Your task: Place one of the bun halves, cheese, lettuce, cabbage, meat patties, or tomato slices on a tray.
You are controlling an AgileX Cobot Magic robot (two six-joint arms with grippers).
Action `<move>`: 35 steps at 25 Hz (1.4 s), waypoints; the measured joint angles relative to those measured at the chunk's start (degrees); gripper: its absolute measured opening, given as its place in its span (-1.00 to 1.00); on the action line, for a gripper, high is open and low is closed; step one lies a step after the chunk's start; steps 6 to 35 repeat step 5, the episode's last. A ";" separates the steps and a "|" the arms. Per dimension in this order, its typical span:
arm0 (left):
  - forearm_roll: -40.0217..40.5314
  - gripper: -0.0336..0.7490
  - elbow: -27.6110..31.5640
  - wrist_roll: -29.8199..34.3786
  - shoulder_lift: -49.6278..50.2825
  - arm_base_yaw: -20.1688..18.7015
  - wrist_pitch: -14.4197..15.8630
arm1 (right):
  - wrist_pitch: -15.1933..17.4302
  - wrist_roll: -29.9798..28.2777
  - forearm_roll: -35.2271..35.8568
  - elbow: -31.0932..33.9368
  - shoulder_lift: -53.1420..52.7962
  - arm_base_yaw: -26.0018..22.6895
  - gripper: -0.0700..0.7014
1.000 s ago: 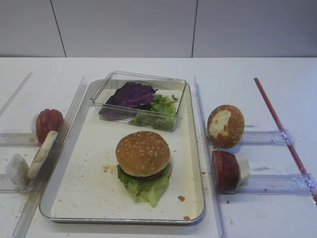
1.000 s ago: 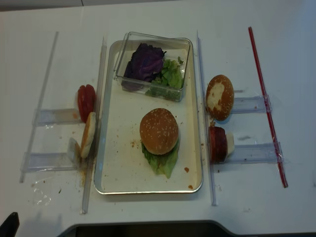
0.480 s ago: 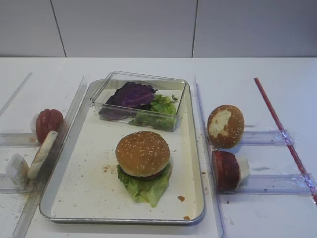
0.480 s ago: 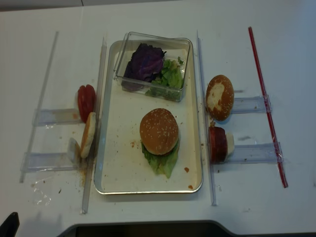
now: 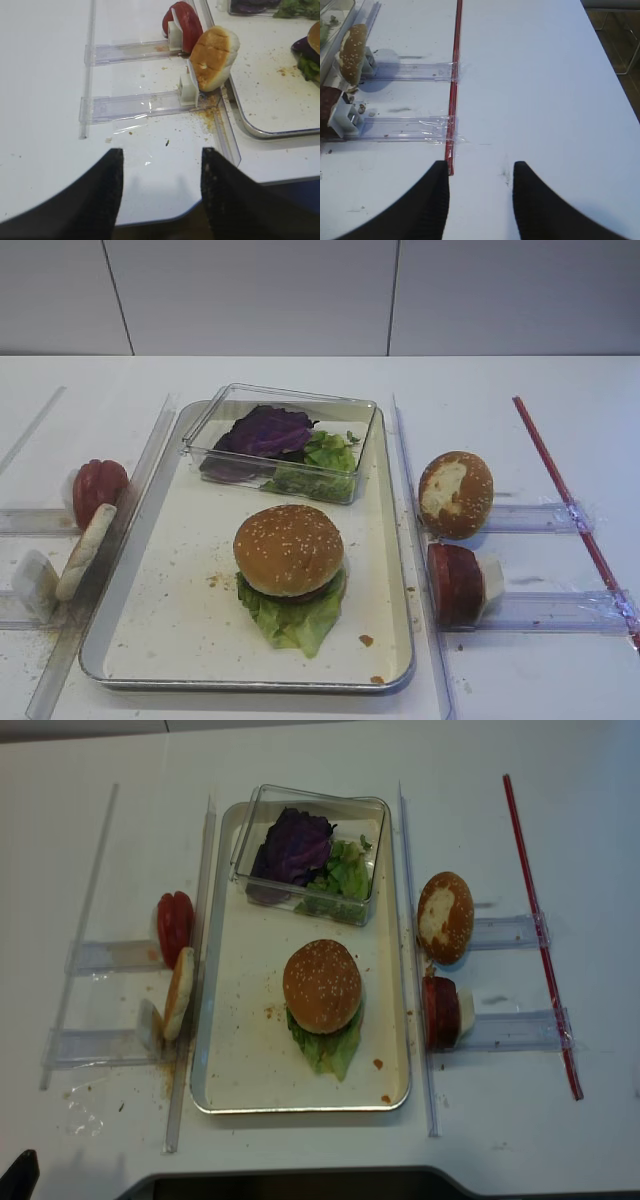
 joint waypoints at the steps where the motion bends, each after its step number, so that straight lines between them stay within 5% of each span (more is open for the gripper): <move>1: 0.00 -0.04 0.00 0.00 0.00 0.00 0.00 | 0.00 0.00 0.00 0.00 0.00 0.00 0.04; 35: 0.00 -0.04 0.00 0.00 0.00 0.00 0.00 | 0.00 0.00 0.00 0.00 0.00 0.00 0.04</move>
